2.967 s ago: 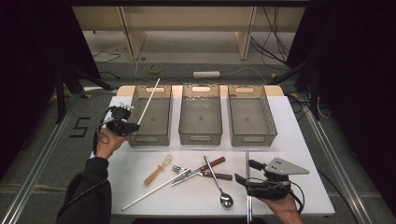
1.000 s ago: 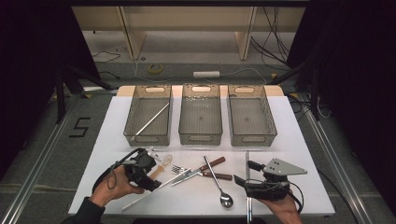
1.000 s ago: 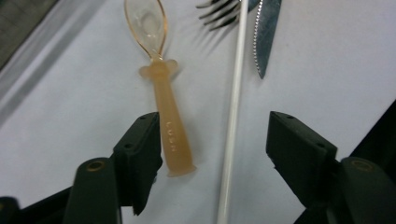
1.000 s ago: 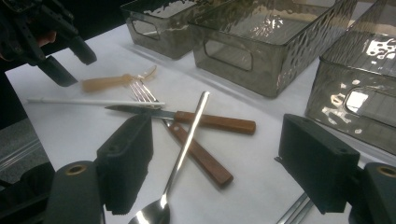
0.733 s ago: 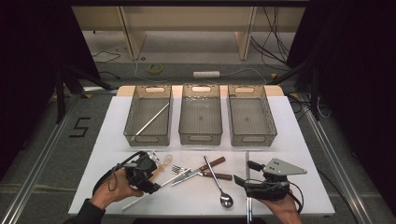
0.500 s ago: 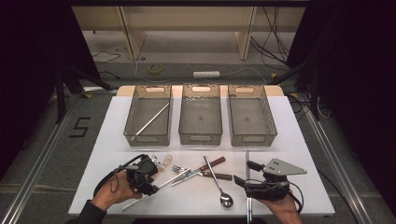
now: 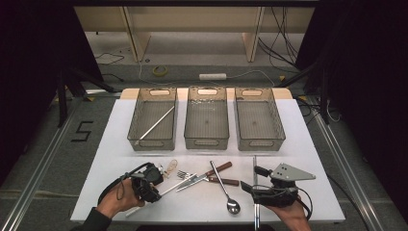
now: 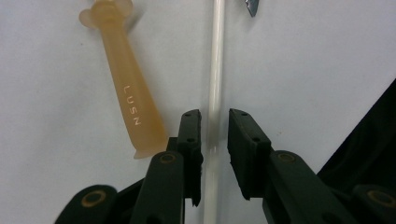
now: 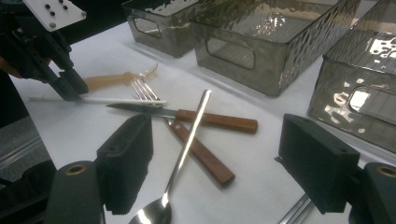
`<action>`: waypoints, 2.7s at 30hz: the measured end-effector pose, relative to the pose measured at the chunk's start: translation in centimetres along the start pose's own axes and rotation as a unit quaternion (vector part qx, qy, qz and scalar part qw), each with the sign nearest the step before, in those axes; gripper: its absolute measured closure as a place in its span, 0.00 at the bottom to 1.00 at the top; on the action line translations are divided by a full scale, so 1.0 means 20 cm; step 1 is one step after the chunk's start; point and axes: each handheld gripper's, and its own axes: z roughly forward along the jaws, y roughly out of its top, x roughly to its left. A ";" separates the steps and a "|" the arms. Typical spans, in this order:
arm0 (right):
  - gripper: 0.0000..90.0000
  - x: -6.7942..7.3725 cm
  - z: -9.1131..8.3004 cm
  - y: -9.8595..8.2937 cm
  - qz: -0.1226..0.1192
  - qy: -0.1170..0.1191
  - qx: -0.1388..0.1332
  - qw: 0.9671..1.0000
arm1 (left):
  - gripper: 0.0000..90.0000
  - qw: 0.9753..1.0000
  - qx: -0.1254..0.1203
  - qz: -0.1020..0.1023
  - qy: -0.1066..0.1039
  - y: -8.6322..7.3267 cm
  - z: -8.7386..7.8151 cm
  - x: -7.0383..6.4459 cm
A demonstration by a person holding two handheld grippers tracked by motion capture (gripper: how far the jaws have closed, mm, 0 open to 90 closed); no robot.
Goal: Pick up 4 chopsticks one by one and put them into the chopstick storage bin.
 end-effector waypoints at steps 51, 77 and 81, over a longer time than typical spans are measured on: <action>0.30 -0.01 0.00 0.00 0.003 0.001 0.000 1.000 | 0.94 0.993 -0.115 -0.017 -0.008 0.01 -0.22 0.08; 0.30 -0.01 0.00 0.00 0.004 -0.003 0.004 1.000 | 0.93 0.961 -0.249 -0.104 0.053 0.09 -0.41 0.40; 0.30 -0.01 0.01 0.00 0.004 0.000 0.005 1.000 | 0.93 0.959 -0.251 -0.115 0.063 0.12 -0.41 0.45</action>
